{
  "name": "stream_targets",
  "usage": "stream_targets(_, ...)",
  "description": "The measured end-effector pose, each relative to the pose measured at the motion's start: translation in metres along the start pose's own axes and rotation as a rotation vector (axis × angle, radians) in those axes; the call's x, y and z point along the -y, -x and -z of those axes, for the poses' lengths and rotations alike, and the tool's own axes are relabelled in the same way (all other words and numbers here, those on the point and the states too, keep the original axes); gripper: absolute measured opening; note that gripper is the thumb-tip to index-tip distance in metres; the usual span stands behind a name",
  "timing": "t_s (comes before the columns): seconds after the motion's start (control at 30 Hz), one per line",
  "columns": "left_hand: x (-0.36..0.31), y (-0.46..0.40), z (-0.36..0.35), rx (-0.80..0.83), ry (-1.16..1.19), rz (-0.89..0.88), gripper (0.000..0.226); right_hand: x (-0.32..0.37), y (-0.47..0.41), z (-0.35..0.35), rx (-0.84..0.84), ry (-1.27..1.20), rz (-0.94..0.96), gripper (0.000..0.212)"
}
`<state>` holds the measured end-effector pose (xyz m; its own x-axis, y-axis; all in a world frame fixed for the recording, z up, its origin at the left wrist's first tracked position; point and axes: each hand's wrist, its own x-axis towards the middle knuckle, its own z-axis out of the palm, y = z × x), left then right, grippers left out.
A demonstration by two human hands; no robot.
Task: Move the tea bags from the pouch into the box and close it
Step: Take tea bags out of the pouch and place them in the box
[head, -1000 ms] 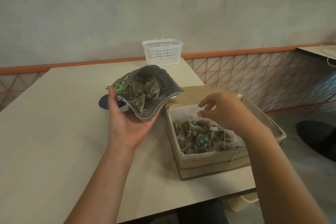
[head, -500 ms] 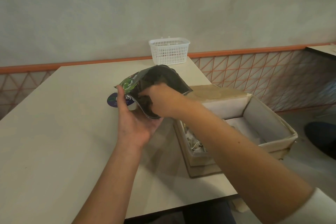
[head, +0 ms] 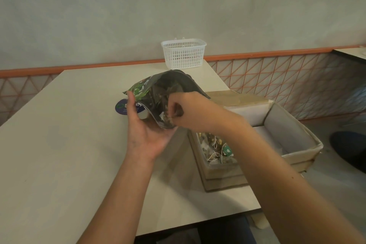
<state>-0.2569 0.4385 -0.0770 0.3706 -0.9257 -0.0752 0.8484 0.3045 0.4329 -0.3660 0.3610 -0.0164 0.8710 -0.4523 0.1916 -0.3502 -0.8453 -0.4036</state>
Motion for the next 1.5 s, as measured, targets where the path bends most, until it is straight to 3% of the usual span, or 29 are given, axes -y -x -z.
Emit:
stream_targets(0.3,0.003,-0.003,-0.002,0.006,0.076,-0.023,0.077,-0.026,0.040,0.033,-0.300,-0.478,-0.046,0.033)
stream_targets(0.43,0.004,-0.002,-0.003,-0.004,0.111,-0.028,0.072,-0.038,0.058,0.042,-0.343,-0.492,-0.123,0.026)
stream_targets(0.7,0.005,-0.002,-0.002,0.019,0.116,-0.002,0.074,-0.061,0.066,0.018,-0.109,-0.186,-0.329,0.009)
stream_targets(0.9,0.003,0.000,-0.002,0.002,0.095,-0.023,0.072,-0.061,0.062,0.010,-0.022,-0.108,-0.376,0.025)
stream_targets(1.07,0.000,0.003,-0.005,0.000,0.078,-0.014,0.073,-0.042,0.039,0.020,-0.415,-0.133,-0.284,0.046)
stream_targets(1.17,-0.004,0.006,-0.005,0.006,0.080,-0.004,0.076,-0.028,0.007,0.026,-0.410,-0.131,-0.140,0.054)
stream_targets(1.27,-0.012,0.007,-0.001,-0.002,0.086,0.018,0.078,-0.023,-0.029,0.018,-0.377,-0.106,-0.056,0.035)
stream_targets(1.5,-0.036,0.004,0.002,-0.020,0.051,0.001,0.062,0.004,-0.060,-0.010,-0.602,-0.130,0.167,0.027)
